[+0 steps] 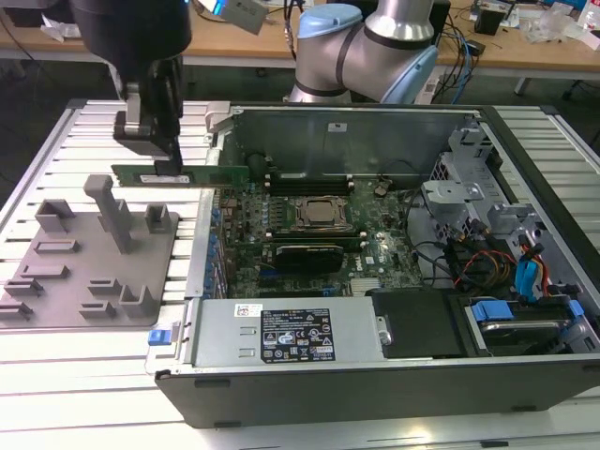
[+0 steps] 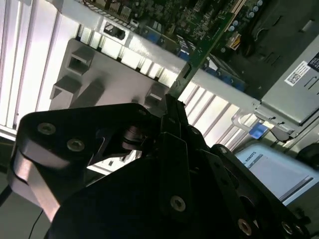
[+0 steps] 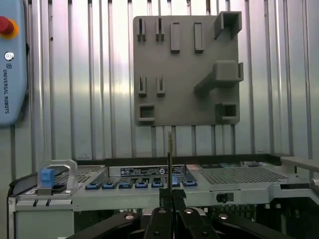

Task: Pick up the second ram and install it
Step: 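Pick up the second ram and move it above second insertion slot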

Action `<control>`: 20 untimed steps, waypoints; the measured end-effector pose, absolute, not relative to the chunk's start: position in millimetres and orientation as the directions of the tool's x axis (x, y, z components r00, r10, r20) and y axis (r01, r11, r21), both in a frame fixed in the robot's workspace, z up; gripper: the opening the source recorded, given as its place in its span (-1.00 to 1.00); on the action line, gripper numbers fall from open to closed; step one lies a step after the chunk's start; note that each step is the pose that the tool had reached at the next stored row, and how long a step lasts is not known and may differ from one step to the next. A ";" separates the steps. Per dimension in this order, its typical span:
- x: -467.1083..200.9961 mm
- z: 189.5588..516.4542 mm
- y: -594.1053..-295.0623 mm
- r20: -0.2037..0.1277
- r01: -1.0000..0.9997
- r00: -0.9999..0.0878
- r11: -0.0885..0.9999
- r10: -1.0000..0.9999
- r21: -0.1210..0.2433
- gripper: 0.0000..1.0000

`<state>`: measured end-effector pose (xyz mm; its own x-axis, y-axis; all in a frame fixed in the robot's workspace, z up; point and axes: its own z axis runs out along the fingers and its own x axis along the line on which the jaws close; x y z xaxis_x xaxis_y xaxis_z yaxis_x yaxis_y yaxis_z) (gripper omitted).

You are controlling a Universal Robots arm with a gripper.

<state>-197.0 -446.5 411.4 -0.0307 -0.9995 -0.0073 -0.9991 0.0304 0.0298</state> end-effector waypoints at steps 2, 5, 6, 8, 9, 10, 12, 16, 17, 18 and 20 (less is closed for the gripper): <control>-182.8 411.3 -446.5 -0.007 -0.999 -0.031 0.030 -1.000 0.030 -0.81; -165.8 411.0 -446.5 -0.007 -0.999 -0.030 0.030 -1.000 0.030 -0.81; -157.9 410.6 -446.5 -0.007 -0.999 -0.031 0.030 -1.000 0.030 -0.81; -140.3 410.0 -446.5 -0.007 -0.999 -0.031 0.030 -1.000 0.030 -0.81; -127.5 409.4 -446.5 -0.007 -0.999 -0.031 0.030 -1.000 0.030 -0.81; -123.3 409.3 -446.5 -0.007 -0.999 -0.031 0.030 -1.000 0.030 -0.81; -113.9 408.9 -446.5 -0.007 -0.999 -0.031 0.030 -1.000 0.030 -0.81; -86.4 407.8 -446.6 -0.007 -0.999 -0.030 0.030 -1.000 0.030 -0.81; -82.0 407.6 -446.5 -0.007 -0.999 -0.031 0.030 -1.000 0.030 -0.81; -78.9 407.5 -446.5 -0.007 -0.999 -0.031 0.030 -1.000 0.030 -0.81; -67.2 406.8 -446.5 -0.007 -0.999 -0.031 0.030 -1.000 0.030 -0.81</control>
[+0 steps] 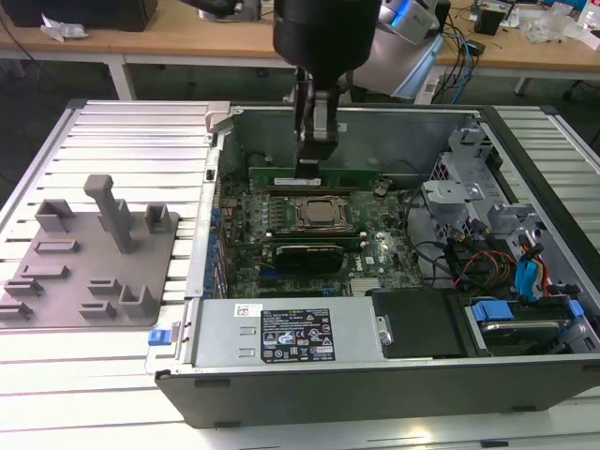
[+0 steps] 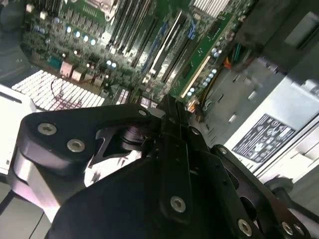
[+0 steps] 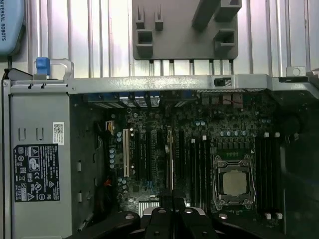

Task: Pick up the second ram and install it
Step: 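Pick up the second ram and move it above second insertion slot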

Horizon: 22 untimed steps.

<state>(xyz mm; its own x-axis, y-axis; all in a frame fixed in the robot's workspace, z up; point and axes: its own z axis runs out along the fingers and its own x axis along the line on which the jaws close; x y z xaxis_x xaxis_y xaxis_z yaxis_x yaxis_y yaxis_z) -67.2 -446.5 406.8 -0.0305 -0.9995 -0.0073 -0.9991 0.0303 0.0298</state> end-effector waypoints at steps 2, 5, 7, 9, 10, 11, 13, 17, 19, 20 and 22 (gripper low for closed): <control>-62.8 406.0 -446.6 -0.007 -0.999 -0.031 0.030 -1.000 0.030 -0.81; -56.8 400.1 -446.5 -0.007 -0.999 -0.031 0.030 -1.000 0.030 -0.81; -54.1 393.1 -446.4 -0.007 -0.999 -0.031 0.030 -1.000 0.030 -0.81; -52.7 388.6 -446.0 -0.007 -0.999 -0.031 0.030 -1.000 0.031 -0.81; -52.1 386.6 -445.7 -0.007 -0.999 -0.031 0.030 -1.000 0.031 -0.81; -51.3 384.3 -445.4 -0.007 -0.999 -0.031 0.030 -1.000 0.031 -0.81; -49.6 379.7 -444.8 -0.007 -0.999 -0.031 0.030 -1.000 0.031 -0.81; -47.4 374.6 -444.5 -0.007 -0.999 -0.031 0.030 -1.000 0.031 -0.81; -46.4 372.6 -444.4 -0.007 -0.999 -0.031 0.030 -1.000 0.031 -0.81; -45.4 370.6 -444.2 -0.007 -0.999 -0.031 0.030 -1.000 0.031 -0.81; -43.4 366.4 -443.8 -0.007 -0.999 -0.031 0.030 -1.000 0.031 -0.81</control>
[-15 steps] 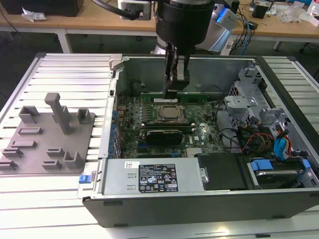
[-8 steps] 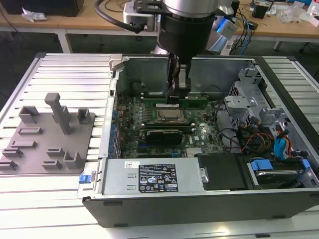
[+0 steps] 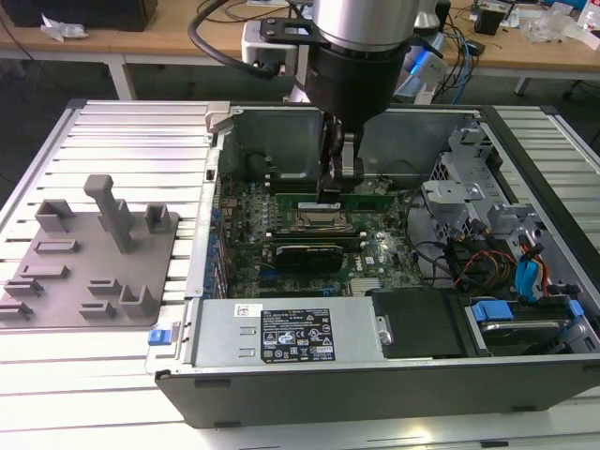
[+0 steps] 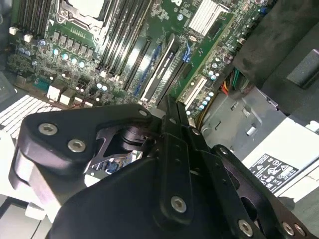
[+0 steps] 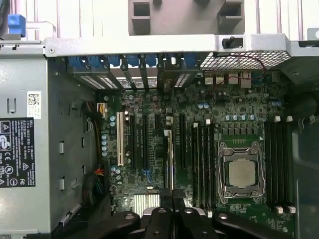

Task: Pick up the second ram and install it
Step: 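Pick up the second ram and move it above second insertion slot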

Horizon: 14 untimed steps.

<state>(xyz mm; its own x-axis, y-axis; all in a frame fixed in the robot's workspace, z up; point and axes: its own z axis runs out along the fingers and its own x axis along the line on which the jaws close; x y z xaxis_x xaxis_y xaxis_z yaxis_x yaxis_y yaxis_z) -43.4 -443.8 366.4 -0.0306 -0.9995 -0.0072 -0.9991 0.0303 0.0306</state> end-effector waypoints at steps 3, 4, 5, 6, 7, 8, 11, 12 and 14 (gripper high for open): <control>-40.5 359.3 -440.9 -0.007 -0.999 -0.031 0.030 -1.000 0.031 -0.81; -40.2 357.2 -439.4 -0.007 -0.999 -0.031 0.030 -1.000 0.031 -0.81; -40.1 354.9 -436.8 -0.007 -0.999 -0.031 0.030 -1.000 0.031 -0.81; -39.9 353.4 -434.5 -0.007 -0.999 -0.031 0.030 -1.000 0.031 -0.81; -39.7 352.1 -432.3 -0.007 -0.999 -0.031 0.030 -1.000 0.031 -0.81; -39.5 351.2 -430.3 -0.007 -0.999 -0.031 0.030 -1.000 0.031 -0.81; -39.1 348.4 -424.5 -0.007 -0.999 -0.031 0.030 -1.000 0.031 -0.81; -39.1 347.3 -422.4 -0.007 -0.999 -0.031 0.030 -1.000 0.031 -0.81; -39.1 344.5 -417.3 -0.007 -0.999 -0.031 0.030 -1.000 0.031 -0.81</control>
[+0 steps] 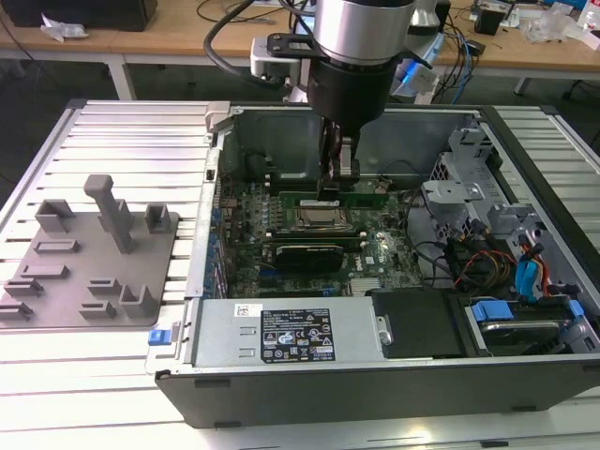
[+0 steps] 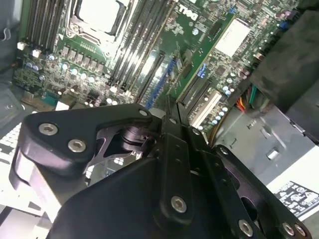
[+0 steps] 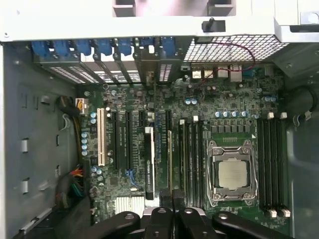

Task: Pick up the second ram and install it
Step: 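Pick up the second ram and move it above second insertion slot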

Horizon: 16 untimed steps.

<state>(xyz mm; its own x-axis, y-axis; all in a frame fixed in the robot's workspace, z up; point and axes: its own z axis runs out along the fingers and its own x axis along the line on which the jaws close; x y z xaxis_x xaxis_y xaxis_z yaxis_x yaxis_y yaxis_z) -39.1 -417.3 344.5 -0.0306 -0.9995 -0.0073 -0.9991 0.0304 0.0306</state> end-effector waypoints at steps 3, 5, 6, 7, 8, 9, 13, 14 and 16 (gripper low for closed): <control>-39.1 342.3 -410.2 -0.007 -0.999 -0.031 0.030 -1.000 0.031 -0.81; -39.1 339.2 -399.4 -0.007 -0.999 -0.030 0.030 -1.000 0.031 -0.81; -39.1 337.6 -395.1 -0.007 -0.999 -0.031 0.030 -1.000 0.031 -0.81; -39.1 336.6 -393.1 -0.007 -0.999 -0.031 0.030 -1.000 0.031 -0.81; -39.1 335.4 -390.7 -0.007 -0.999 -0.031 0.030 -1.000 0.031 -0.81; -39.1 332.9 -386.9 -0.007 -0.999 -0.031 0.030 -1.000 0.031 -0.81; -39.3 324.4 -377.8 -0.007 -0.999 -0.030 0.030 -1.000 0.031 -0.81; -39.4 322.7 -376.2 -0.007 -0.999 -0.030 0.030 -1.000 0.031 -0.81; -39.5 318.3 -373.8 -0.007 -0.999 -0.027 0.027 -1.000 0.031 -0.81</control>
<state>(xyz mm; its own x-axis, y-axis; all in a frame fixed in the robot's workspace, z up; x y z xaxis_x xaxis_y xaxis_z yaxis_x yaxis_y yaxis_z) -39.5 -373.8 318.3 -0.0273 -0.9996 -0.0071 -0.9992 0.0271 0.0305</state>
